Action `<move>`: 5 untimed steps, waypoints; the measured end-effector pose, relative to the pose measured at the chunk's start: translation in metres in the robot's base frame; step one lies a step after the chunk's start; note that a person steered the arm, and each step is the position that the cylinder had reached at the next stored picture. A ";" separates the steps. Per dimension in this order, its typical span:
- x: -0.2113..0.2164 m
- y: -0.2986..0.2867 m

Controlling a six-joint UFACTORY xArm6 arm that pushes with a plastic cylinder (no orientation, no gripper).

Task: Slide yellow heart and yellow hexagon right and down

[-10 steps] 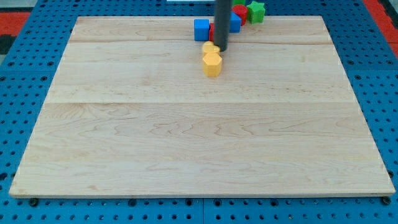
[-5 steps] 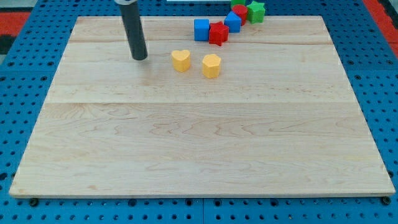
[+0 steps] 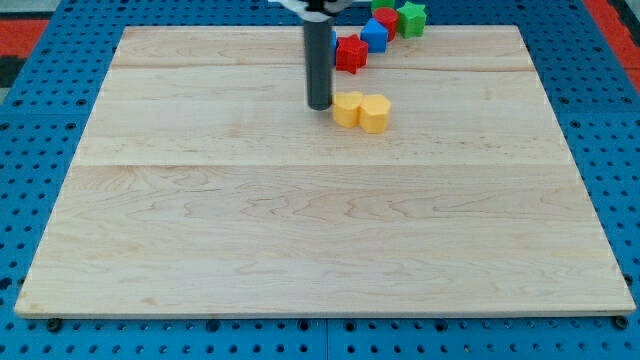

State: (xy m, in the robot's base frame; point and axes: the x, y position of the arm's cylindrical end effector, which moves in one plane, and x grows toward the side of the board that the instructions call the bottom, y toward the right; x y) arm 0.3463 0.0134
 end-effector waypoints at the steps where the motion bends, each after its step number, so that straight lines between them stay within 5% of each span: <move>1: 0.000 0.040; 3: 0.012 0.070; 5: -0.069 0.159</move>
